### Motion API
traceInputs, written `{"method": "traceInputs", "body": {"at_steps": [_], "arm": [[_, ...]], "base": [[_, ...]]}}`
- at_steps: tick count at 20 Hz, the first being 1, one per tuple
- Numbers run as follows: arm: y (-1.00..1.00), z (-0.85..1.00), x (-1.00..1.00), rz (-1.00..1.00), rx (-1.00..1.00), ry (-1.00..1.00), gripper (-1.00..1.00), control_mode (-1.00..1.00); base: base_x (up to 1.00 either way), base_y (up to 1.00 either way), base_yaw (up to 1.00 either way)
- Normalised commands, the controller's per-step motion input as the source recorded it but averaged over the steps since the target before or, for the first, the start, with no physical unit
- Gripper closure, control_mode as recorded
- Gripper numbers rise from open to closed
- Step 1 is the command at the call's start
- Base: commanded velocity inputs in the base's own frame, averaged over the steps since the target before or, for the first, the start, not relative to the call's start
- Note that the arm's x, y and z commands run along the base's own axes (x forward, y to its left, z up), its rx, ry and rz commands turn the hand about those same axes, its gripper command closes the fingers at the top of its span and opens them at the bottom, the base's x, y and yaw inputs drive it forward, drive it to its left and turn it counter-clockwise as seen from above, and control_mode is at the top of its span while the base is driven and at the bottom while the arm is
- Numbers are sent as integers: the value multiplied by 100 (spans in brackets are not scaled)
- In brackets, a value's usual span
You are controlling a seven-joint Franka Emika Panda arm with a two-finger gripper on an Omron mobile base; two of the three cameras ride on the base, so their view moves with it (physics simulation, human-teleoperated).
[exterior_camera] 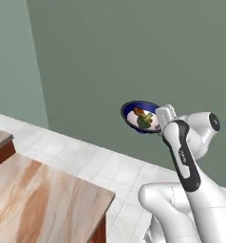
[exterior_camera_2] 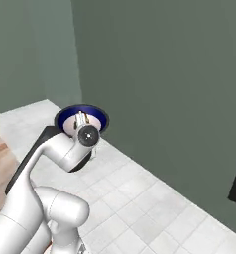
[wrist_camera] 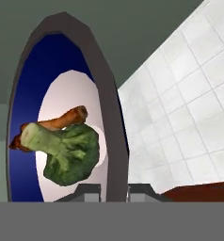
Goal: The microwave is finished heating the chicken drumstick and broccoli. Take the bowl containing the food and place it on the dining counter.
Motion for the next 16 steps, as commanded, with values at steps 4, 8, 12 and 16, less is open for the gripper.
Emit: {"method": "traceInputs", "body": {"at_steps": [4, 8, 12, 16], "arm": [[0, 0, 0, 0, 0, 0, 100, 100], [0, 0, 0, 0, 0, 0, 100, 100], [0, 0, 0, 0, 0, 0, 100, 100], [0, 0, 0, 0, 0, 0, 100, 100]], "base": [[-26, 0, 100], [-37, -5, 100], [-32, -15, 99], [5, -91, 58]]}}
